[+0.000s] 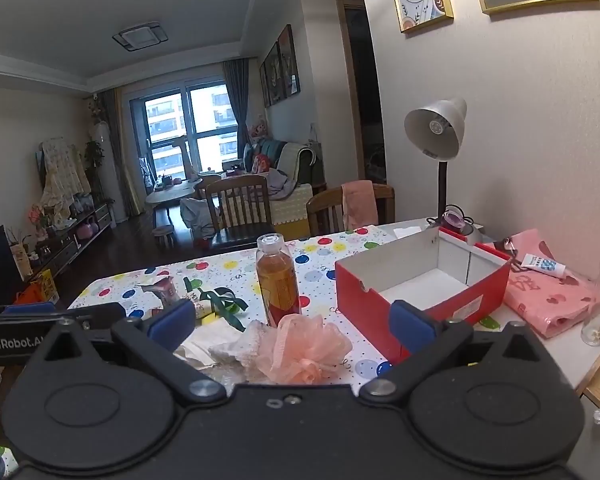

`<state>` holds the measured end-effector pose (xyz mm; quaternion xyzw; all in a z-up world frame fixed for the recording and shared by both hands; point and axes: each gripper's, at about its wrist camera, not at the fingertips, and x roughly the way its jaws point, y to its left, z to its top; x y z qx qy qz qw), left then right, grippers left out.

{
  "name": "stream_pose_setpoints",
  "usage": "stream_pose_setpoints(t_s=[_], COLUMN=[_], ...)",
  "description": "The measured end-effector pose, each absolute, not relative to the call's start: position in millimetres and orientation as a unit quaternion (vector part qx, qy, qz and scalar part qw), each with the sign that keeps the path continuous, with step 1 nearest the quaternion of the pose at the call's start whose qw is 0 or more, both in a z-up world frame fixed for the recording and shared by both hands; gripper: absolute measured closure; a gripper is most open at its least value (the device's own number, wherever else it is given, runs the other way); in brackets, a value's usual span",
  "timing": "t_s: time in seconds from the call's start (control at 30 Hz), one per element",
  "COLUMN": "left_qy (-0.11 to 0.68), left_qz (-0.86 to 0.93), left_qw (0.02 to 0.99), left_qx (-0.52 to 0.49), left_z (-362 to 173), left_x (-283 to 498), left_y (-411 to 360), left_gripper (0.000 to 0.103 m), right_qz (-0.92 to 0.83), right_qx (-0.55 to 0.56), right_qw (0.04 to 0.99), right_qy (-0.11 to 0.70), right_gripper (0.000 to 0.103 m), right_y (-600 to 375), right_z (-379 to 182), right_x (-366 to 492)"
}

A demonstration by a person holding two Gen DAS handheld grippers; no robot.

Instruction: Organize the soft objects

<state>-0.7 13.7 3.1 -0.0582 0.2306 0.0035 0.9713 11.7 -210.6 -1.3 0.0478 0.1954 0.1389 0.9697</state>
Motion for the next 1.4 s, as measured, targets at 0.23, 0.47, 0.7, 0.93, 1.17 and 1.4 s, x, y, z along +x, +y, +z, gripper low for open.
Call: stream_pose_setpoints(t_s=[0.23,0.47,0.7,0.93,1.17,1.4], left_qy=[0.224,0.22,0.209,0.209,0.211,0.207], left_qz=[0.007,0.006,0.007,0.006,0.003,0.006], left_qw=[0.973,0.973,0.976,0.976,0.975,0.975], left_qx=[-0.06,-0.063,-0.061,-0.058,-0.07,-0.075], left_z=[2,3,7,6,4,4], left_x=[-3,-2,-3,-1,-1,0], left_y=[20,24,26,27,34,37], left_gripper=[0.0,0.0,0.0,0.0,0.0,0.0], right_qz=[0.136,0.143,0.142,0.142,0.143,0.144], right_qx=[0.043,0.034,0.032,0.03,0.029,0.028], right_qw=[0.97,0.969,0.97,0.97,0.97,0.97], right_qy=[0.196,0.198,0.196,0.196,0.196,0.195], right_gripper=[0.0,0.0,0.0,0.0,0.0,0.0], right_y=[-207,-201,-198,-195,-193,-193], right_z=[0,-1,1,2,3,5], right_x=[12,14,16,17,18,19])
